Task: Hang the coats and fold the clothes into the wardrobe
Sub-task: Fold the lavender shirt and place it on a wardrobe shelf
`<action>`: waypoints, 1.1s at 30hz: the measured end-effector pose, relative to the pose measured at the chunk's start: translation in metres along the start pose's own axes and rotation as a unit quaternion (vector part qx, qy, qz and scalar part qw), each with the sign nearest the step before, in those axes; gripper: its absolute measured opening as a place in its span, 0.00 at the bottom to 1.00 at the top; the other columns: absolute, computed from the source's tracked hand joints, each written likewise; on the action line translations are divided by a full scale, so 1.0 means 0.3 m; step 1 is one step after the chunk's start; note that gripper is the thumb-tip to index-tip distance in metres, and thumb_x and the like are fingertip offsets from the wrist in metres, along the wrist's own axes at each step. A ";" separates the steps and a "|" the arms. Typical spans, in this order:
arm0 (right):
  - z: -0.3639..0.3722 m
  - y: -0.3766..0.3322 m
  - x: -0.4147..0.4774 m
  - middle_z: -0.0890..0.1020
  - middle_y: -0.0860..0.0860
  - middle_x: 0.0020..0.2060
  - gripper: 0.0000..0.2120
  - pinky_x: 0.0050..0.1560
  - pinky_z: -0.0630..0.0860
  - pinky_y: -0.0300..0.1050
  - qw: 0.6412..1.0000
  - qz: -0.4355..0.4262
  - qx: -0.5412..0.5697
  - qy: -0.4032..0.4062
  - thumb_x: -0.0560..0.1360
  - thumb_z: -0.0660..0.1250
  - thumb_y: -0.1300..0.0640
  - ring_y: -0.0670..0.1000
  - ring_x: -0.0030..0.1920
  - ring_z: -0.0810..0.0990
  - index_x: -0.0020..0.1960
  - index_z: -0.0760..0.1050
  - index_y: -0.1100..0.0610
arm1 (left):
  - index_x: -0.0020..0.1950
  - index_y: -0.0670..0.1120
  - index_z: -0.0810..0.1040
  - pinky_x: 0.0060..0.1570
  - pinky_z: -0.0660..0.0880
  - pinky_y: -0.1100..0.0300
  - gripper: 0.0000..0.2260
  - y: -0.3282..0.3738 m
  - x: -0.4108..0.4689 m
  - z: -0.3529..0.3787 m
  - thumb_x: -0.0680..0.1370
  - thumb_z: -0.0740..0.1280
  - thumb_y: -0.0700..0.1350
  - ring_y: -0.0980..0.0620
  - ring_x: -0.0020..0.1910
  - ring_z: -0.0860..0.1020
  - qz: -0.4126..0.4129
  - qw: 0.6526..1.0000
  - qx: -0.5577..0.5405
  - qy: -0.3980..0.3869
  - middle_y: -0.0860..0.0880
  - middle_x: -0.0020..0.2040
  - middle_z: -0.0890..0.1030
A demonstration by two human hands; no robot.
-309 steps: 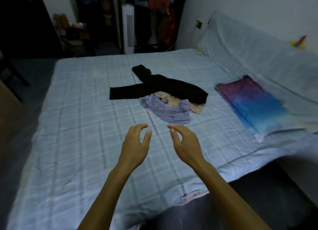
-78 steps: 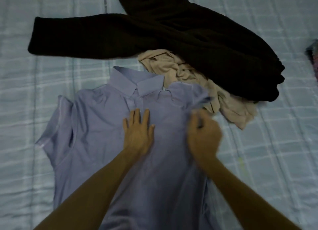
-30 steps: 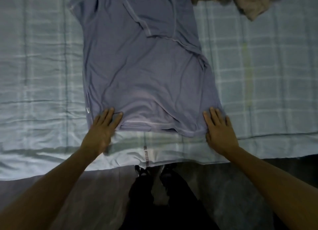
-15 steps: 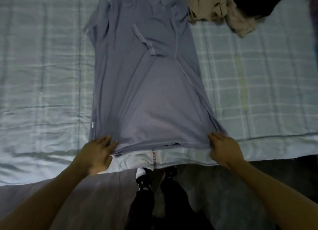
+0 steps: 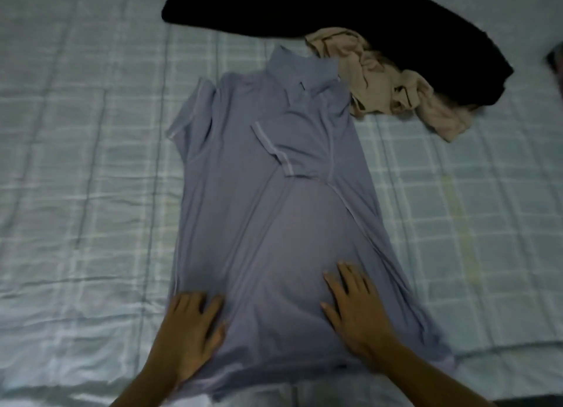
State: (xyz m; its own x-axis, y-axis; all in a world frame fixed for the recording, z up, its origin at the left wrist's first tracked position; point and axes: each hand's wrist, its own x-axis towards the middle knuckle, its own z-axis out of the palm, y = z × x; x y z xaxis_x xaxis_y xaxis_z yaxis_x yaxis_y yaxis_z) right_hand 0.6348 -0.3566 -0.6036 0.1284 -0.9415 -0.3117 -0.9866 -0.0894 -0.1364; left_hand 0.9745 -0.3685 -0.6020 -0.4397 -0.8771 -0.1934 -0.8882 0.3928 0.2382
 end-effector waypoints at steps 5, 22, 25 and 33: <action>-0.176 -0.062 0.322 0.77 0.56 0.52 0.15 0.53 0.70 0.50 0.990 -0.015 0.094 0.103 0.75 0.56 0.49 0.58 0.50 0.76 0.53 0.76 0.55 | 0.46 0.44 0.79 0.41 0.68 0.52 0.12 -0.082 0.416 -0.181 0.77 0.56 0.46 0.42 0.36 0.76 -0.082 0.988 -0.062 0.111 0.45 0.38 0.76; -0.272 -0.183 1.185 0.66 0.60 0.71 0.35 0.70 0.56 0.56 0.991 -0.058 0.075 0.095 0.79 0.38 0.37 0.60 0.72 0.63 0.73 0.62 0.59 | 0.71 0.42 0.62 0.56 0.66 0.45 0.28 -0.529 1.207 -0.311 0.77 0.63 0.56 0.37 0.61 0.69 -0.394 0.907 -0.112 0.094 0.38 0.64 0.70; -0.234 -0.184 1.194 0.60 0.59 0.74 0.35 0.72 0.52 0.56 0.996 -0.057 0.010 0.074 0.78 0.39 0.36 0.59 0.74 0.59 0.75 0.58 0.58 | 0.59 0.41 0.69 0.43 0.69 0.53 0.13 -0.554 1.201 -0.347 0.79 0.62 0.47 0.40 0.48 0.77 -0.350 0.911 -0.189 0.109 0.39 0.51 0.78; -0.281 -0.179 1.171 0.62 0.58 0.73 0.36 0.73 0.49 0.51 0.991 -0.061 0.110 0.041 0.79 0.37 0.37 0.57 0.74 0.59 0.74 0.60 0.60 | 0.55 0.41 0.74 0.40 0.64 0.63 0.10 -0.442 1.120 -0.538 0.80 0.55 0.39 0.48 0.41 0.74 -0.375 0.818 -0.257 0.352 0.46 0.43 0.77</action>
State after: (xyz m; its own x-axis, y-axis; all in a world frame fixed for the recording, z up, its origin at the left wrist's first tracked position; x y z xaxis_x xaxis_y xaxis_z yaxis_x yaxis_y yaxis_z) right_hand 0.7244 -0.7099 -0.6263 0.2274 -0.9523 -0.2035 -0.9174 -0.1394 -0.3728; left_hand 0.9658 -0.7599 -0.5449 0.5499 -0.8309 0.0849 -0.6205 -0.3383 0.7075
